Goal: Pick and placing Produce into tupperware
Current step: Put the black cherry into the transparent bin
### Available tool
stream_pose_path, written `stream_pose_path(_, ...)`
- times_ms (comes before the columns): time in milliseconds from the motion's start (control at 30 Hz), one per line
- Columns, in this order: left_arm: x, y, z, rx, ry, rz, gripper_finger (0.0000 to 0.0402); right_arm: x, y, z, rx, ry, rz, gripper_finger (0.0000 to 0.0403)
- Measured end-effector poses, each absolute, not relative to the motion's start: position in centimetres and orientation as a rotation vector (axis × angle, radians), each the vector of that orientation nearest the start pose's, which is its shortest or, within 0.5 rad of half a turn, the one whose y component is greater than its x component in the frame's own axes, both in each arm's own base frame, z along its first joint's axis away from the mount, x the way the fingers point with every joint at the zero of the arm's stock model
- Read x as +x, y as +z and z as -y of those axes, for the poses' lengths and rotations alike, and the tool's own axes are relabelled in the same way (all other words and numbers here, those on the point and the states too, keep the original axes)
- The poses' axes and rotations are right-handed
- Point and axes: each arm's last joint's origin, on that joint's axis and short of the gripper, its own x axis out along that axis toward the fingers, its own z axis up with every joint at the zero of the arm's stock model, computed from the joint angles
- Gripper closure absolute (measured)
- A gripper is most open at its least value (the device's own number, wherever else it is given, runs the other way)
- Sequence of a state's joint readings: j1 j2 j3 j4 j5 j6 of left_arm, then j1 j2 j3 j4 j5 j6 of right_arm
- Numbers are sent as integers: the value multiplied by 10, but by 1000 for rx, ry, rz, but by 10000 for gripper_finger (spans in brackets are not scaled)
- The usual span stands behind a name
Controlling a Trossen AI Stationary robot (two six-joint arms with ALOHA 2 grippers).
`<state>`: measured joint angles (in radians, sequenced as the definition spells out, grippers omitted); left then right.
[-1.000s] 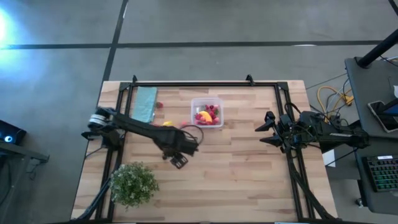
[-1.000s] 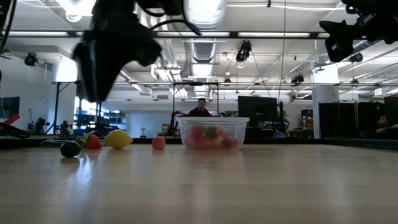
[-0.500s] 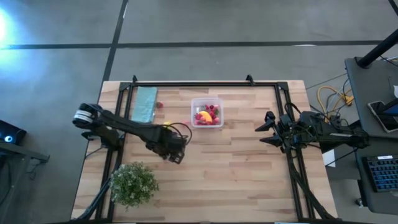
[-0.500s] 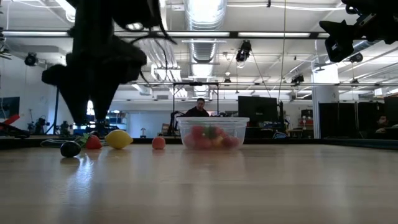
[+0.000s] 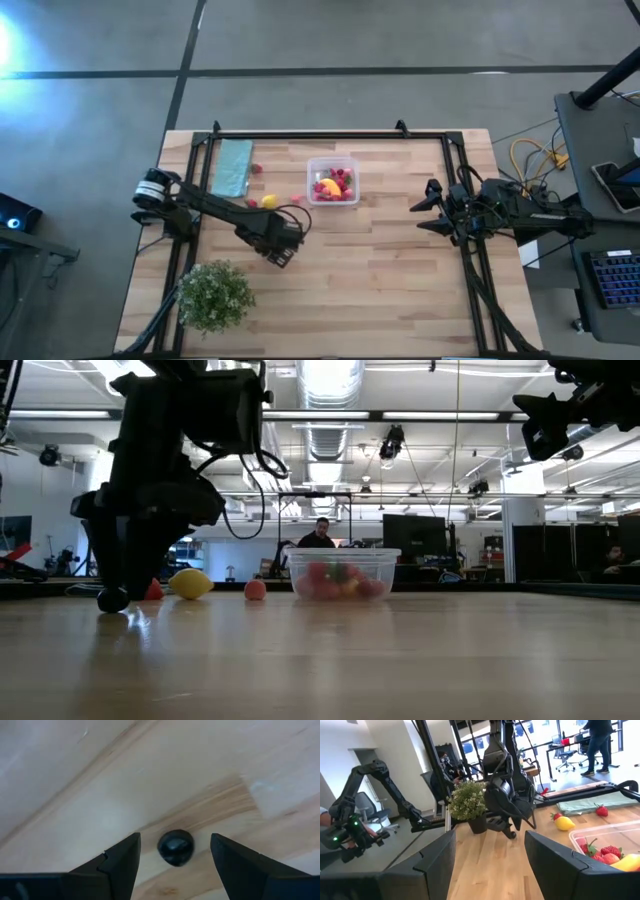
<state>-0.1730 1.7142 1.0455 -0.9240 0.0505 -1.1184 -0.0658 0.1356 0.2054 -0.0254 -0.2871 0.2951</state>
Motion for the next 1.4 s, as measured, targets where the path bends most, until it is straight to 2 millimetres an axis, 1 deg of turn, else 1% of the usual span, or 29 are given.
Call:
stream_pose_path(300, 273, 155, 50, -754, 725, -1531, 180, 95, 220, -2, 287, 225, 5, 174)
stream_pose_path(400, 273, 154, 50, -755, 725, -1537, 198, 95, 220, -2, 287, 225, 5, 174)
stream_pose_path(667, 273, 154, 50, -738, 708, -1535, 264, 95, 220, -2, 287, 225, 5, 174)
stream_pose_path(800, 273, 154, 49, -730, 712, -1528, 282, 95, 220, -2, 287, 225, 5, 174)
stream_pose_path(967, 274, 155, 50, -733, 715, -1521, 295, 95, 220, -2, 287, 225, 5, 174)
stream_pose_path(1033, 279, 160, 50, -744, 700, -1500, 297, 95, 220, -2, 287, 225, 5, 174)
stream_pose_path(1100, 288, 170, 51, -752, 671, -1442, 298, 95, 220, -2, 287, 225, 5, 174)
stream_pose_path(1167, 300, 184, 52, -720, 653, -1346, 299, 95, 220, -2, 287, 225, 5, 174)
stream_pose_path(1233, 313, 202, 50, -655, 646, -1232, 299, 95, 220, -2, 287, 225, 5, 174)
stream_pose_path(1333, 333, 230, 39, -514, 630, -1076, 299, 95, 220, -2, 287, 225, 6, 174)
stream_pose_path(1400, 344, 244, 24, -451, 602, -1006, 299, 95, 220, -2, 287, 225, 5, 174)
